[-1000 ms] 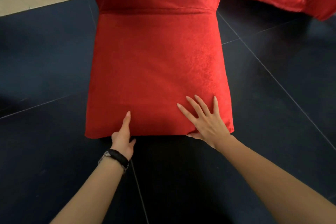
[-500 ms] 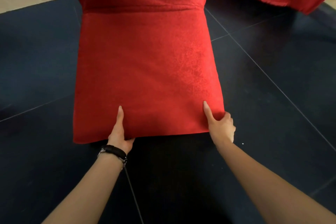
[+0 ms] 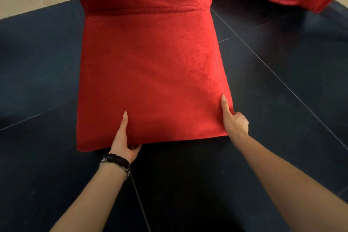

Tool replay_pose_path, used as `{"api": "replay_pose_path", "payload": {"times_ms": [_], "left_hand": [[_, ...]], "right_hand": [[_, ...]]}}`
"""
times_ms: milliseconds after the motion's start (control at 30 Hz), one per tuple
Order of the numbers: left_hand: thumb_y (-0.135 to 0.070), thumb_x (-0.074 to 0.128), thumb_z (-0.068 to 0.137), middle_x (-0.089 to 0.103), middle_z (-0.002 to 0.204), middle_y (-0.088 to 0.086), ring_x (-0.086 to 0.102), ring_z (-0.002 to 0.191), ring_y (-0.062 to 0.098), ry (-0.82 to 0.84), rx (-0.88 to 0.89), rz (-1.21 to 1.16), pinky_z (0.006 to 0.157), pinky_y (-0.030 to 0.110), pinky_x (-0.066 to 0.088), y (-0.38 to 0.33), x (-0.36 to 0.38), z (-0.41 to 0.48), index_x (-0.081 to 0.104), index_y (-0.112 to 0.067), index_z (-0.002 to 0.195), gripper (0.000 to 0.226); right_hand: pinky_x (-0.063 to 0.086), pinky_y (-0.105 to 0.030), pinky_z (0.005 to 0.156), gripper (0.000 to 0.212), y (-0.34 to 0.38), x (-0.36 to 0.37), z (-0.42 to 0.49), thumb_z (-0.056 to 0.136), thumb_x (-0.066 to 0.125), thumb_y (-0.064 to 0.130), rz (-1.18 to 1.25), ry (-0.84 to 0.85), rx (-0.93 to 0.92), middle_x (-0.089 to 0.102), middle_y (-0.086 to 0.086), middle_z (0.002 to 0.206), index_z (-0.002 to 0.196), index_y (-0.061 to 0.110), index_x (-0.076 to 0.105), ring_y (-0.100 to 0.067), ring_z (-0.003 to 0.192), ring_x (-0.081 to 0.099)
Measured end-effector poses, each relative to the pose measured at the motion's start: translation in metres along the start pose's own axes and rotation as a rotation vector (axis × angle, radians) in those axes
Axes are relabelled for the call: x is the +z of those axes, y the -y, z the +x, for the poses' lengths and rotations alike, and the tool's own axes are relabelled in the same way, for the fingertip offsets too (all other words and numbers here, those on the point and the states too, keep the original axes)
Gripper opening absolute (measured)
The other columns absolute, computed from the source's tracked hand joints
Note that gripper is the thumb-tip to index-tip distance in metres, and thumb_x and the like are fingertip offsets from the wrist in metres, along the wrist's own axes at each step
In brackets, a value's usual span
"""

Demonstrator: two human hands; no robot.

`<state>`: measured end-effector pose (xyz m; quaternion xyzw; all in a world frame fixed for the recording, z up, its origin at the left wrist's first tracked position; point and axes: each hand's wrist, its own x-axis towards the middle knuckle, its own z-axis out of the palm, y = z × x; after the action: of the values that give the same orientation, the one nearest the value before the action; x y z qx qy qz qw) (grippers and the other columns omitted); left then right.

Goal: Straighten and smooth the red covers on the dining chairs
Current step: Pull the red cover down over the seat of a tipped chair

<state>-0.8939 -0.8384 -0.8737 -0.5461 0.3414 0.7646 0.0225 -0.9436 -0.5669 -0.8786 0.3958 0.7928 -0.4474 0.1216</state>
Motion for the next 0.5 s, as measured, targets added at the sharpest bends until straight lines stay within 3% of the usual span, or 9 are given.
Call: {"api": "replay_pose_path", "payload": {"times_ms": [133, 233, 333, 500], "left_hand": [[-0.047, 0.081, 0.064, 0.049, 0.131, 0.006, 0.049, 0.121, 0.028, 0.004, 0.001, 0.018, 0.102, 0.048, 0.044, 0.002, 0.001, 0.0, 0.036, -0.025, 0.138, 0.089], [-0.047, 0.083, 0.062, 0.05, 0.131, 0.006, 0.049, 0.121, 0.028, -0.01, -0.014, 0.002, 0.102, 0.047, 0.044, 0.0, 0.0, -0.001, 0.037, -0.024, 0.138, 0.091], [-0.047, 0.083, 0.062, 0.049, 0.133, 0.007, 0.049, 0.122, 0.029, -0.022, -0.005, -0.015, 0.101, 0.048, 0.044, -0.003, -0.004, 0.0, 0.035, -0.024, 0.139, 0.093], [-0.046, 0.08, 0.067, 0.05, 0.133, 0.007, 0.049, 0.122, 0.03, 0.0, 0.006, -0.054, 0.102, 0.052, 0.043, -0.01, -0.011, 0.001, 0.034, -0.023, 0.14, 0.089]], "right_hand": [[0.04, -0.037, 0.086, 0.116, 0.003, -0.005, 0.003, 0.062, 0.031, 0.095, -0.035, 0.059, 0.015, 0.054, -0.012, 0.127, 0.129, 0.002, 0.05, -0.03, 0.114, 0.053], [0.036, -0.041, 0.101, 0.127, 0.003, -0.007, 0.003, 0.057, 0.035, 0.098, -0.026, 0.141, 0.025, 0.045, -0.012, 0.141, 0.142, 0.003, 0.035, -0.032, 0.129, 0.043], [0.035, -0.044, 0.108, 0.131, 0.002, -0.004, 0.001, 0.05, 0.042, 0.099, -0.006, 0.186, 0.0, 0.046, -0.008, 0.141, 0.142, 0.006, 0.036, -0.03, 0.131, 0.042], [0.04, -0.042, 0.106, 0.132, 0.003, 0.0, -0.01, 0.041, 0.049, 0.099, 0.082, 0.27, 0.028, 0.053, -0.005, 0.133, 0.136, 0.008, 0.047, -0.026, 0.122, 0.051]]}}
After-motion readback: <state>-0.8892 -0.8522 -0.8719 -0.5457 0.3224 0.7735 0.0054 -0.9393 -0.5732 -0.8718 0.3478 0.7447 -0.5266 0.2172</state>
